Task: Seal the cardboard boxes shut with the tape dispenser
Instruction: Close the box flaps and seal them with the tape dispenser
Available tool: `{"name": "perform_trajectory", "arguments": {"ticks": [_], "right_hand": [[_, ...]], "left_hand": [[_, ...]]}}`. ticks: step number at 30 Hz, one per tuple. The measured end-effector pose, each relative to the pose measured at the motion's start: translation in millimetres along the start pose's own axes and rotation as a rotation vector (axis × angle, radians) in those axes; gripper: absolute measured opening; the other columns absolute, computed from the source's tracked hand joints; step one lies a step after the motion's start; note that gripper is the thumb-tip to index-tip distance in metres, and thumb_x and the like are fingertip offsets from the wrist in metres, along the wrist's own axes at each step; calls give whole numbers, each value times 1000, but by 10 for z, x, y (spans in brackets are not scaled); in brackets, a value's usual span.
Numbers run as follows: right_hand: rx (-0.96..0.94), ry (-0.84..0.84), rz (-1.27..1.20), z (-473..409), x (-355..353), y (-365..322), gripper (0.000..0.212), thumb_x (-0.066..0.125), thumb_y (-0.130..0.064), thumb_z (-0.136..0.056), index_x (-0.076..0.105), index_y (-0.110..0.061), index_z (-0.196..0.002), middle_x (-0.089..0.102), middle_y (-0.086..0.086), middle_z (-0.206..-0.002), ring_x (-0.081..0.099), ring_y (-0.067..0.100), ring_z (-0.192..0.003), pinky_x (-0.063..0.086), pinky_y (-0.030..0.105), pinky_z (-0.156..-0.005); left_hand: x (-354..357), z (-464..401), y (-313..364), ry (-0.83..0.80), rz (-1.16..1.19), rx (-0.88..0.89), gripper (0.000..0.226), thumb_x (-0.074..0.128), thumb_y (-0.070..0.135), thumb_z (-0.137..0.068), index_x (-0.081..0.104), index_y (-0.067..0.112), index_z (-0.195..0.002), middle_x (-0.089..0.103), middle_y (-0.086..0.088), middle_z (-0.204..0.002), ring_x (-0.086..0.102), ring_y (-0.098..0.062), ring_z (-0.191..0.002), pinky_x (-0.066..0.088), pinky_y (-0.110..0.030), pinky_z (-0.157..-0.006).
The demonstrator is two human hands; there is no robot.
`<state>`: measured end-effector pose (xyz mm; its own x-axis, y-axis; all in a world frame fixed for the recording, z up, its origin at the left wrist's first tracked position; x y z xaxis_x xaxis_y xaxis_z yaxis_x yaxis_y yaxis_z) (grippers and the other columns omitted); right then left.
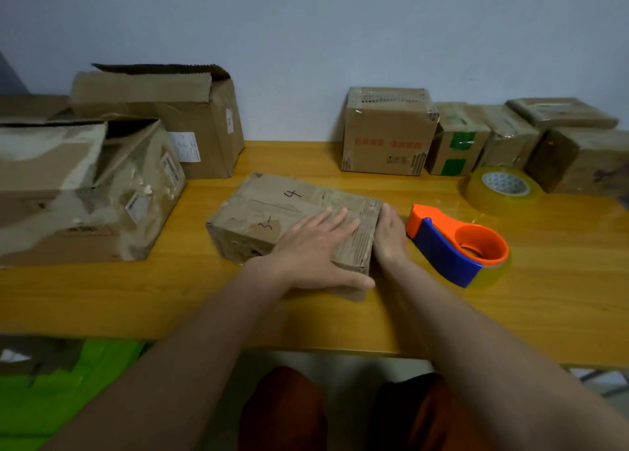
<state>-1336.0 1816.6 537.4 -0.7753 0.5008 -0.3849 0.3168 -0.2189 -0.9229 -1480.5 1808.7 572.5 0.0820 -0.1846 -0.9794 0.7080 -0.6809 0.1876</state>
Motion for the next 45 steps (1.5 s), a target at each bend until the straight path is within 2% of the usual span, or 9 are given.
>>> {"name": "perform_trajectory", "arguments": {"ticks": [4, 10, 18, 22, 28, 35, 37, 40, 45], "right_hand": [[-177, 226, 73, 105, -366, -271, 28, 34, -15, -102, 57, -8, -118, 62, 11, -120, 56, 27, -113, 43, 37, -96], [-487, -120, 351, 766, -16, -510, 39, 31, -38, -100, 55, -21, -126, 61, 3, -126, 52, 22, -118, 39, 34, -96], [-623, -160, 772, 873, 66, -515, 50, 28, -48, -98, 46, -23, -138, 48, 0, -143, 40, 18, -135, 26, 31, -111], [-662, -157, 792, 890, 56, -534, 52, 33, -46, -98, 45, -21, -142, 41, -2, -149, 31, 13, -141, 19, 30, -115], [-648, -185, 607, 795, 52, -593, 35, 49, -28, -97, 58, -20, -130, 53, -5, -138, 42, 12, -126, 27, 31, -104], [-571, -219, 580, 778, 109, -585, 35, 48, -27, -99, 56, -21, -132, 50, -9, -139, 37, 11, -127, 25, 29, -104], [-550, -218, 532, 694, 55, -622, 31, 47, -24, -99, 59, -20, -128, 54, -6, -135, 40, 12, -126, 26, 26, -103], [-473, -99, 448, 324, -131, -711, 32, 46, -14, -98, 57, -12, -128, 53, 6, -137, 42, 21, -128, 28, 28, -107], [-212, -202, 446, 20, -192, -439, 40, 51, -21, -97, 50, -5, -133, 52, 15, -135, 47, 28, -124, 35, 33, -102]], "left_hand": [[64, 43, 125, 68, -23, -190, 111, 39, 87, -72, -5, 26, -154, -16, -2, -160, -15, -19, -147, -9, -36, -115], [-13, -51, 187, -28, 46, -17, 118, 69, 68, -67, 3, 23, -155, 2, -3, -162, -3, -20, -148, -3, -38, -120], [-181, 374, -1067, -87, -95, -358, 111, 0, 87, -70, -8, 14, -152, -16, -6, -159, -15, -21, -146, -7, -38, -115], [-142, 438, -1232, 54, -75, -490, 93, 9, 78, -85, 2, 15, -154, -12, -10, -160, -8, -28, -148, 3, -43, -118], [-266, 411, -1414, 307, 173, -555, 110, 53, 85, -64, 26, 18, -148, 38, -3, -148, 38, -28, -132, 37, -41, -100], [-254, 493, -1578, 165, 587, -620, 69, 73, 72, -59, 56, 30, -110, 54, -2, -134, 55, -12, -99, 47, -30, -78], [-349, 522, -1499, 258, 292, -695, 102, 67, 74, -66, 33, 17, -144, 30, -8, -154, 35, -27, -136, 35, -44, -109], [-428, 499, -709, 550, 69, -463, 91, 51, 69, -82, 17, 21, -152, 12, -3, -161, 11, -25, -147, 13, -46, -119], [118, 311, 353, 188, -37, -322, 108, 19, 91, -71, 6, 23, -154, -2, -12, -161, -8, -35, -147, -10, -53, -115]]}}
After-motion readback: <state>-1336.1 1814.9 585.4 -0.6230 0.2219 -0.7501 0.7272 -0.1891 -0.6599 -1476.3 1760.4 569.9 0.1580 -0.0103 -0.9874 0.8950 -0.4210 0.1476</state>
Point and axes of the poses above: each hand's wrist, its own z-axis away from the middle knuckle, its own x-axis out of the palm, y = z × x, the point moved 7 cm from there along -z, towards the middle knuckle
